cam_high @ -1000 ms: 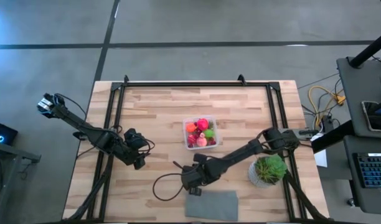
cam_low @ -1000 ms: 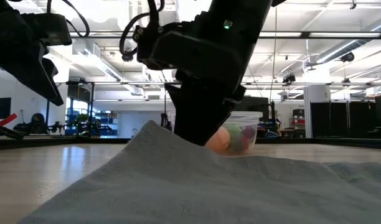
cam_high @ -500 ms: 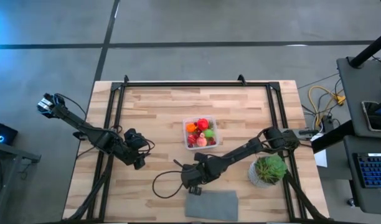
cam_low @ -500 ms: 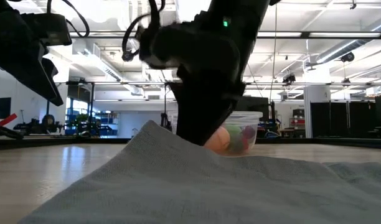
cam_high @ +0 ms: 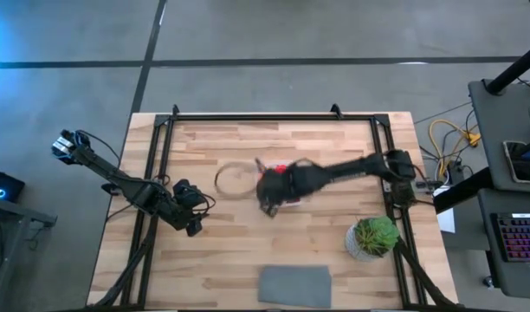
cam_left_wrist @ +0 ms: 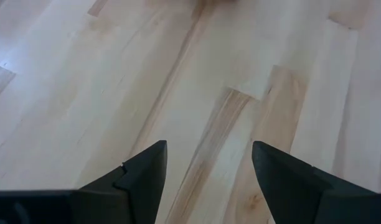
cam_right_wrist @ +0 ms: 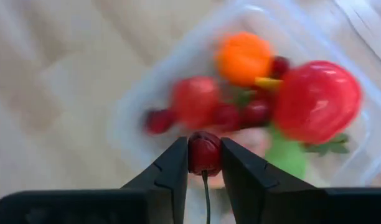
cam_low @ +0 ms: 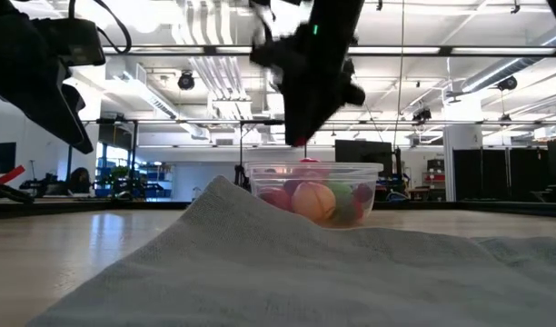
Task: Pick and placing Produce into tupperware
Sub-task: Put the red cherry into the transparent container, then return to Home Position
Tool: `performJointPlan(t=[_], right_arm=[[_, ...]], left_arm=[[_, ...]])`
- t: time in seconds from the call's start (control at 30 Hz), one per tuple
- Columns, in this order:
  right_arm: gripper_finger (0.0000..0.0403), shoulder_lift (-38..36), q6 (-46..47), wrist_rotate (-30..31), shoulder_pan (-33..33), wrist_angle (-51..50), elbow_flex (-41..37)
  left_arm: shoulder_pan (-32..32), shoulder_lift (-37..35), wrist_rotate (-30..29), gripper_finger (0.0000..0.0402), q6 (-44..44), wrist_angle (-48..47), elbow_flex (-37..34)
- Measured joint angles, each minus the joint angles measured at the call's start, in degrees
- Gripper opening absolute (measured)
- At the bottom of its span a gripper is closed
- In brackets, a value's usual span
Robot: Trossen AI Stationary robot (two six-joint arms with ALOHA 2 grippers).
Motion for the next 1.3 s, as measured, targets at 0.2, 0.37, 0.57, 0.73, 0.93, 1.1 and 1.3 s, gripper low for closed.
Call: performJointPlan(t=[0.2, 0.37, 0.57, 0.73, 0.93, 1.1, 1.3], right_arm=[[0.0121, -0.7, -2.2, -11.9, -7.7, 2.7, -3.6], [0.0181, -0.4, -2.8, -12.0, -6.6, 2.5, -3.5], [0.0247, -3.3, -0.1, -5.3, -4.6, 2.9, -2.8], [0.0276, -7.6, -1.4, -4.5, -4.0, 5.0, -2.8], [0.0289, -14.6, -7.4, -4.4, -2.2, 6.2, -2.7], [0.0289, -19.6, 0.1, -4.3, -3.2, 4.3, -2.8], [0.029, -25.3, -6.7, -5.6, 1.0, 7.1, -3.2]], left_arm=[[0.0, 0.0, 0.0, 0.0221, -0.5, 2.2, 0.0], [0.0, 0.0, 0.2, 0.0221, -0.6, 4.6, 0.0], [0.5, 0.0, 0.1, 0.0221, -0.3, 4.7, 0.0], [0.5, 0.0, 0.1, 0.0221, -0.1, 4.7, 1.3], [0.5, -2.1, -0.2, 0.0221, 6.7, 4.5, 4.2], [0.5, -4.1, 2.9, 0.0221, 8.2, 4.9, 7.1], [0.5, -6.8, 4.9, 0.0221, 8.9, 10.5, 7.7]])
